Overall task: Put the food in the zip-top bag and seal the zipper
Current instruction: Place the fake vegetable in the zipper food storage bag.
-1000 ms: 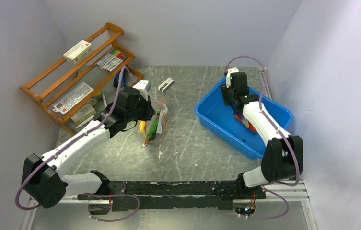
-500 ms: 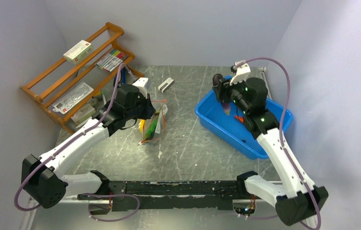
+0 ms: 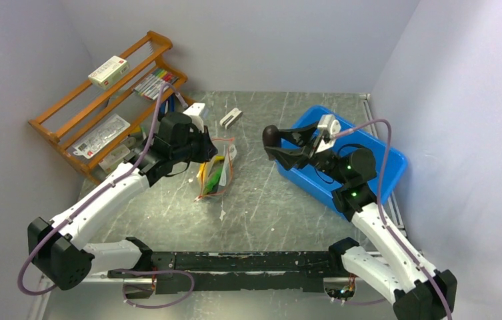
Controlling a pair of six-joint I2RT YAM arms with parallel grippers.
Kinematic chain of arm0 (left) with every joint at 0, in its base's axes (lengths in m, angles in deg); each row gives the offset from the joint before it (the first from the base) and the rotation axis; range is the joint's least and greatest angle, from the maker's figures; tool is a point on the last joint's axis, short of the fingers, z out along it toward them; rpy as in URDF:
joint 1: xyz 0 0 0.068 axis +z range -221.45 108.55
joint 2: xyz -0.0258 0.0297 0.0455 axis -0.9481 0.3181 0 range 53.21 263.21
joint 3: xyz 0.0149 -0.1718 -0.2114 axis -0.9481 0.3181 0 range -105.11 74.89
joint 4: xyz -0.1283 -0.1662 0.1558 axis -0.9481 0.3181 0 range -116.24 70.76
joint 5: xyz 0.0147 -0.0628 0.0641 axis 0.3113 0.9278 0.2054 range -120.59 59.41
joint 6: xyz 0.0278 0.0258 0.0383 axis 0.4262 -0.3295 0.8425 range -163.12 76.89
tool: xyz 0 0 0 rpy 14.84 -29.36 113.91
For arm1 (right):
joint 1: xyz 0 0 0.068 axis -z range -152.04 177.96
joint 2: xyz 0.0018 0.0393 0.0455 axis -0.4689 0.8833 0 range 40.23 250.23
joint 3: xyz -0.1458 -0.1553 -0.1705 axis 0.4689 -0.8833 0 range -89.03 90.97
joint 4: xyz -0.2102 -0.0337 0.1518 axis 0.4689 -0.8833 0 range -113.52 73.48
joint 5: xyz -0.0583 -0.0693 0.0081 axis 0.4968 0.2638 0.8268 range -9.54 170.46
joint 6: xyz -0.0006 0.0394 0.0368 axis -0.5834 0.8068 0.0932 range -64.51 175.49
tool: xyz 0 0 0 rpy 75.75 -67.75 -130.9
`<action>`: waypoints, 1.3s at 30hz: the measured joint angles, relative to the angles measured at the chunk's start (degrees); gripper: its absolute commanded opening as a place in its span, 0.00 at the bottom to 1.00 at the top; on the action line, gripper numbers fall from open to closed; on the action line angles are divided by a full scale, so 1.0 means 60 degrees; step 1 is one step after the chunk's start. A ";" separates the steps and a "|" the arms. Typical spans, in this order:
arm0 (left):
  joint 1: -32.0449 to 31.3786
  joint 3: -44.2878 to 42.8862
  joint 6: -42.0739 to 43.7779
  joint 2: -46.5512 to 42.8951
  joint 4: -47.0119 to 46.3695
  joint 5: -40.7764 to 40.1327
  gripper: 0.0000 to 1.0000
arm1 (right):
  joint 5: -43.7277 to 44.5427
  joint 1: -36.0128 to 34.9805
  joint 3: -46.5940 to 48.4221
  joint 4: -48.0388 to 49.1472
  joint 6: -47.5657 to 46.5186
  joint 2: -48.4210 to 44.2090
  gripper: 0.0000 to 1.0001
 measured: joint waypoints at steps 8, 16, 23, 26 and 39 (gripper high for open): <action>0.0004 0.0007 -0.0058 -0.0153 0.0058 0.0710 0.07 | -0.1013 -0.1872 -0.0047 0.1927 -0.0576 0.0769 0.31; 0.0004 0.0036 0.0040 -0.0284 0.0310 0.1009 0.07 | -0.1402 -0.3778 -0.0044 0.2852 -0.1778 0.1439 0.31; 0.0004 0.0160 0.0044 -0.0557 0.0313 0.1158 0.07 | -0.1832 -0.4699 -0.0044 0.3450 -0.2681 0.2255 0.32; 0.0004 0.0291 0.0047 -0.0637 0.0313 0.1246 0.07 | -0.1953 -0.4885 -0.0033 0.3362 -0.3315 0.2575 0.32; 0.0004 0.0535 0.0193 -0.0812 0.0433 0.1545 0.07 | -0.1381 -0.5180 0.1348 -0.1508 -0.8364 0.3530 0.39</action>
